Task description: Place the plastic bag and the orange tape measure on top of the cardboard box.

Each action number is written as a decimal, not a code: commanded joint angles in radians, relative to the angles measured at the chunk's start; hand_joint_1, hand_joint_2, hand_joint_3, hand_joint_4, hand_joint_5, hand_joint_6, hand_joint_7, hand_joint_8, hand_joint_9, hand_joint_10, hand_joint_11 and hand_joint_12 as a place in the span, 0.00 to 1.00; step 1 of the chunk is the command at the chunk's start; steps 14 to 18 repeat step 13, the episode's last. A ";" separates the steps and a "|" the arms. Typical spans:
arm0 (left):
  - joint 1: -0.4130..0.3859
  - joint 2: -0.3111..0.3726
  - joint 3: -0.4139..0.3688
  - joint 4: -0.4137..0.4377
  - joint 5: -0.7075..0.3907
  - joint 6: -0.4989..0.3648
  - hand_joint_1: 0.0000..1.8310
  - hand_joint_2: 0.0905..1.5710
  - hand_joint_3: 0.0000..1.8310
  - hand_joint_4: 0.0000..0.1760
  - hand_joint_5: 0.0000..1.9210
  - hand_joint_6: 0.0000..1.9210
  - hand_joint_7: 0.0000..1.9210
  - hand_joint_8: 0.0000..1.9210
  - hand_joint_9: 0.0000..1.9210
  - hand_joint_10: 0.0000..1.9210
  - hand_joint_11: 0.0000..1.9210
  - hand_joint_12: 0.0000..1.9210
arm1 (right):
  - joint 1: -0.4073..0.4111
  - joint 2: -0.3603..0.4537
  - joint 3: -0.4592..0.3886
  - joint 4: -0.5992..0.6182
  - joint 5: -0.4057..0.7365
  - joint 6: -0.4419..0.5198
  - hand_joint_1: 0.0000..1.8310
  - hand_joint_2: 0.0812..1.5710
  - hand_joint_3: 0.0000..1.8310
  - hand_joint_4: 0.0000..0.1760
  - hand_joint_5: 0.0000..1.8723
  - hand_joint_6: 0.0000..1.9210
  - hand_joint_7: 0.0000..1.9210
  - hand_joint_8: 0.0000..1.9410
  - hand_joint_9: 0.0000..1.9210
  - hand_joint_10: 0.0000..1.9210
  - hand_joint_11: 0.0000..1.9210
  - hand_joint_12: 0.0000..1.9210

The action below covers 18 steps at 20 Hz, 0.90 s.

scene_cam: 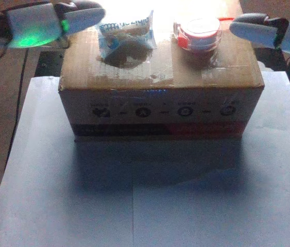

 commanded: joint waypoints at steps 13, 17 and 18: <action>0.189 0.127 -0.108 0.024 0.554 -0.004 0.38 0.66 0.00 0.00 0.19 0.01 0.24 0.01 0.12 0.39 0.00 0.81 | -0.209 0.142 -0.151 -0.034 -0.553 0.001 0.57 0.59 0.00 0.06 0.10 0.39 0.10 0.45 0.06 0.58 0.00 0.85; 0.189 0.127 -0.108 0.024 0.554 -0.004 0.38 0.66 0.00 0.00 0.19 0.01 0.24 0.01 0.12 0.39 0.00 0.81 | -0.209 0.142 -0.151 -0.034 -0.553 0.001 0.57 0.59 0.00 0.06 0.10 0.39 0.10 0.45 0.06 0.58 0.00 0.85; 0.189 0.127 -0.108 0.024 0.554 -0.004 0.38 0.66 0.00 0.00 0.19 0.01 0.24 0.01 0.12 0.39 0.00 0.81 | -0.209 0.142 -0.151 -0.034 -0.553 0.001 0.57 0.59 0.00 0.06 0.10 0.39 0.10 0.45 0.06 0.58 0.00 0.85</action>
